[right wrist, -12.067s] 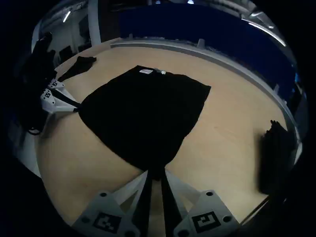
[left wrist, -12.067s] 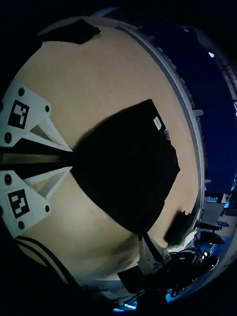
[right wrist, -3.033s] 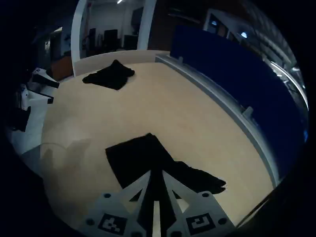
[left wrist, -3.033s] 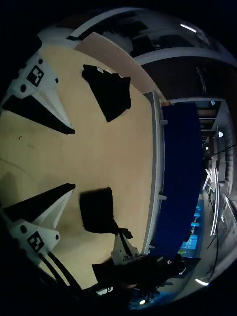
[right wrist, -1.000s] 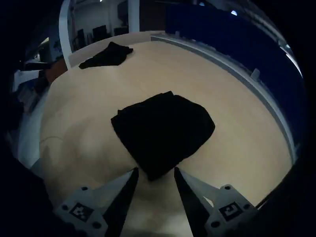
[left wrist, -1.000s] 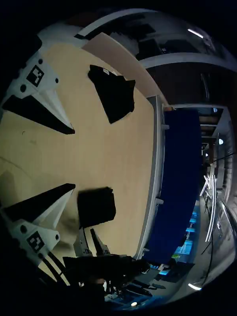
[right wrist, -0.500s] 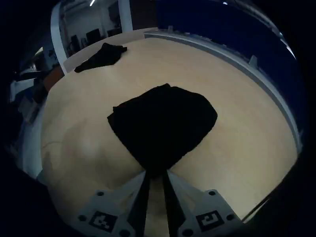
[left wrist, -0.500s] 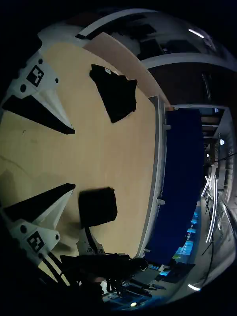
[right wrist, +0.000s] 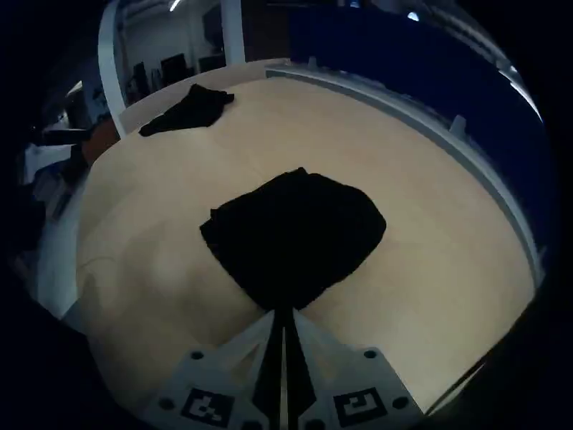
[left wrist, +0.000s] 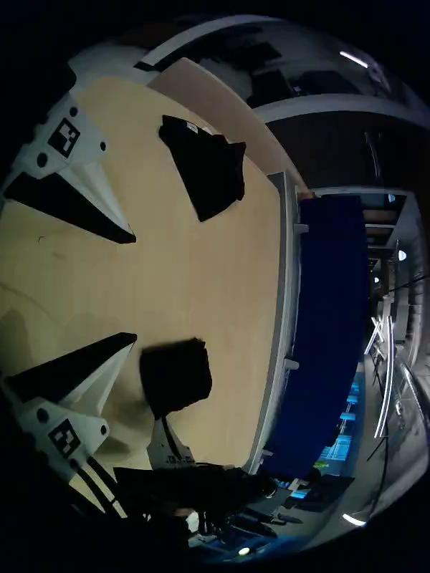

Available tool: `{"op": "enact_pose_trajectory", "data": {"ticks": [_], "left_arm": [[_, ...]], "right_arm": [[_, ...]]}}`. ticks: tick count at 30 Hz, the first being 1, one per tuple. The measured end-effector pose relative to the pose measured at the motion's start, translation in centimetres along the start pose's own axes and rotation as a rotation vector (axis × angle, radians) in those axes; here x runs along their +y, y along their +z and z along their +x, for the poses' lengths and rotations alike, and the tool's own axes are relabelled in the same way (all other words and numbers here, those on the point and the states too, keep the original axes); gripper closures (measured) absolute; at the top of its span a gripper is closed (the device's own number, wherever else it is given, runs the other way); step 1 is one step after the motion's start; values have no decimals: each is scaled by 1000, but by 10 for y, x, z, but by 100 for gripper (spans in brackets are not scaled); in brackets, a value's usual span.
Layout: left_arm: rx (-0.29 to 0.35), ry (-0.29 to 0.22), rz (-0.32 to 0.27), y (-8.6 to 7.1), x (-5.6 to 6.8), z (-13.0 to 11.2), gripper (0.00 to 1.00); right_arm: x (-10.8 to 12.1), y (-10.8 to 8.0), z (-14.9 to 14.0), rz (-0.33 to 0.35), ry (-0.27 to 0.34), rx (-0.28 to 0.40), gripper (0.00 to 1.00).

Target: Fold towel

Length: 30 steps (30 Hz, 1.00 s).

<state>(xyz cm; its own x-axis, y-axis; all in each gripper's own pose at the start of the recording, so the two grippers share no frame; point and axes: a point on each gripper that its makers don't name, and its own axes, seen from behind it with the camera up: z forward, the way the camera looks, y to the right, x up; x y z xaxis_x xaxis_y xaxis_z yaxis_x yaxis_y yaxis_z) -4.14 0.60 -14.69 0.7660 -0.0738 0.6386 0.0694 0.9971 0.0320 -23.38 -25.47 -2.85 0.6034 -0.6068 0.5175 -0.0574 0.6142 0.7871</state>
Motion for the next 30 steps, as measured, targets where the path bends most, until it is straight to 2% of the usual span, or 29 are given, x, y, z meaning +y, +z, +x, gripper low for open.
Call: {"op": "enact_pose_trajectory", "data": {"ticks": [9,21,30], "left_arm": [[24,10,-14,1,4,12,8],[61,23,-37,-1,11,32,8],[79,33,-55,-1,16,40,8]], "right_arm": [[11,-39,53,-19,-53,84,98],[29,-104,130,-58,-91,219,98],[46,-135,146,-110,-90,260,98]]}}
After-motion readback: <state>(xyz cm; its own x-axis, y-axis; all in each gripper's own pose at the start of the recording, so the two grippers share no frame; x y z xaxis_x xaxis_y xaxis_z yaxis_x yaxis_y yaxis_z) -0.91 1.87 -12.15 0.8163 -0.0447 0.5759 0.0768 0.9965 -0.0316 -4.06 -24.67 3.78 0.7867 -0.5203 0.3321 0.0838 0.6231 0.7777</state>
